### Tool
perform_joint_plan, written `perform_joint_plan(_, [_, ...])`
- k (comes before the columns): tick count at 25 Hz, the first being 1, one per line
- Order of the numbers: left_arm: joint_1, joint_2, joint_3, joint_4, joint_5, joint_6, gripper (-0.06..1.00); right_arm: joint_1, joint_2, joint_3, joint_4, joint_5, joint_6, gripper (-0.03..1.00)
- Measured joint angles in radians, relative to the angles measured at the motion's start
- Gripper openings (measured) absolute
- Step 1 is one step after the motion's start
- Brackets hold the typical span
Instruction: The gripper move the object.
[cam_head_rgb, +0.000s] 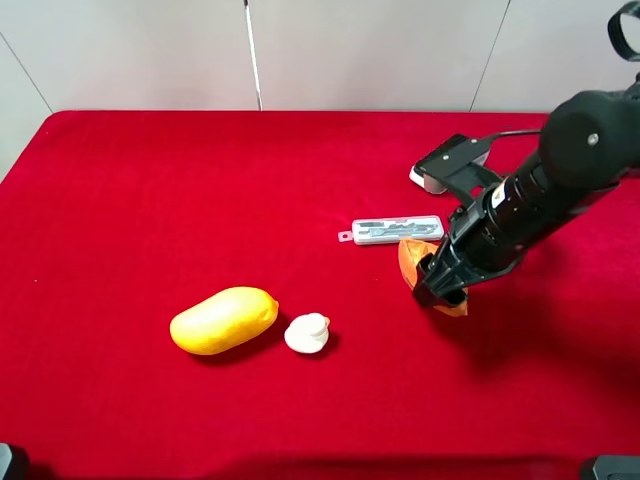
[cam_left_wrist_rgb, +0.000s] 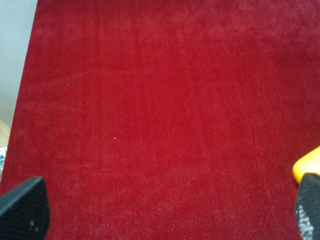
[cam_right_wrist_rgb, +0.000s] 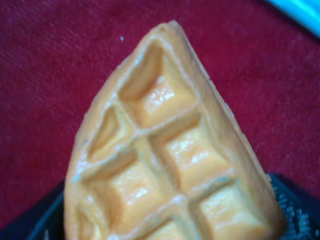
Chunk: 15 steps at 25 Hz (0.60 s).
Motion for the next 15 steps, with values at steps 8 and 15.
perform_joint_plan(8, [0.000,0.000,0.000,0.000,0.000,0.000,0.97,0.000,-0.001,0.082,0.001,-0.115,0.000,0.54])
perform_joint_plan(15, [0.000,0.000,0.000,0.000,0.000,0.000,0.97,0.000,-0.001,0.149,-0.009,-0.191,-0.016,0.54])
